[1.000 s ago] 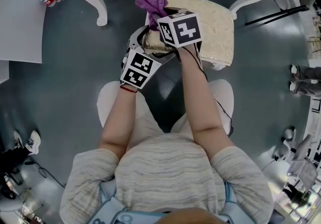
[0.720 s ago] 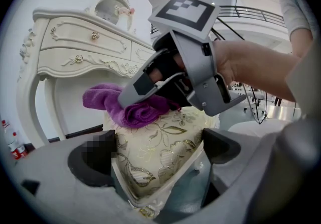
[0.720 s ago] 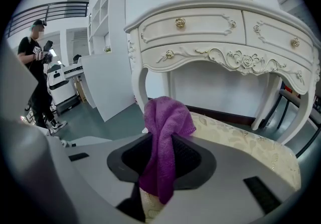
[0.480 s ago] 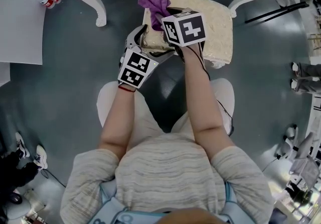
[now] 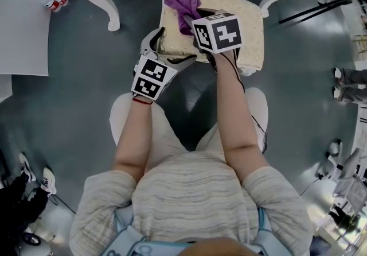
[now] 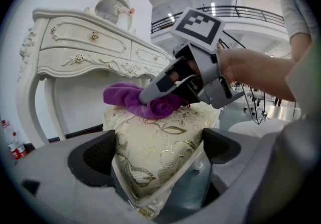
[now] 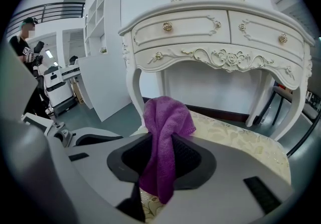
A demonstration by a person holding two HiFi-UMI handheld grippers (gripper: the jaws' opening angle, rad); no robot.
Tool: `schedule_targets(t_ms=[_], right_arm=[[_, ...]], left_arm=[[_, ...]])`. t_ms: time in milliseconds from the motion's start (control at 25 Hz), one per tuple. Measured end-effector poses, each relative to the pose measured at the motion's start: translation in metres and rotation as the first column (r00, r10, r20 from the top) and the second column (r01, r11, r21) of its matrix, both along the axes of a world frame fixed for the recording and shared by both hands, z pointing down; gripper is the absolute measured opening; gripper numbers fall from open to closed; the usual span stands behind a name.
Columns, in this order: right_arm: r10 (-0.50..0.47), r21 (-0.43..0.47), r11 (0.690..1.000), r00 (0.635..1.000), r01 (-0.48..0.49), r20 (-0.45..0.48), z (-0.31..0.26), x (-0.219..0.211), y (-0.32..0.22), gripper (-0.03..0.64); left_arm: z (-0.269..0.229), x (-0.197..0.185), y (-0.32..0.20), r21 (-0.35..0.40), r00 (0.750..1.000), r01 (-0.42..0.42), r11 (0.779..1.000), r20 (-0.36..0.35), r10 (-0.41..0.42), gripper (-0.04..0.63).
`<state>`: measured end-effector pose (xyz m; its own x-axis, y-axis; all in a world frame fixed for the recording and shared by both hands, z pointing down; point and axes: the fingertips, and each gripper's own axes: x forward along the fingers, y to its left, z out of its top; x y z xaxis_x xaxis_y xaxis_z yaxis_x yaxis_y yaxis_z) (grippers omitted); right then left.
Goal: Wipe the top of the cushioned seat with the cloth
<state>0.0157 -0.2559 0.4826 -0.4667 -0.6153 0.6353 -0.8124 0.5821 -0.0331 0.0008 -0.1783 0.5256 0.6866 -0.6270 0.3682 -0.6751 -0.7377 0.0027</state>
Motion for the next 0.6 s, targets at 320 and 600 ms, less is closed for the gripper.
schedule_targets(t_ms=[320, 600], right_arm=[[0.025, -0.003, 1.000, 1.000, -0.025, 0.004, 0.001, 0.019, 0.003, 0.106], [0.035, 0.002, 0.999, 0.999, -0.035, -0.002, 0.000, 0.032, 0.003, 0.106]], left_arm=[[0.000, 0.001, 0.001, -0.003, 1.000, 0.007, 1.000, -0.003, -0.007, 0.558], [-0.001, 0.001, 0.000, -0.002, 1.000, 0.010, 1.000, -0.008, -0.010, 0.558]])
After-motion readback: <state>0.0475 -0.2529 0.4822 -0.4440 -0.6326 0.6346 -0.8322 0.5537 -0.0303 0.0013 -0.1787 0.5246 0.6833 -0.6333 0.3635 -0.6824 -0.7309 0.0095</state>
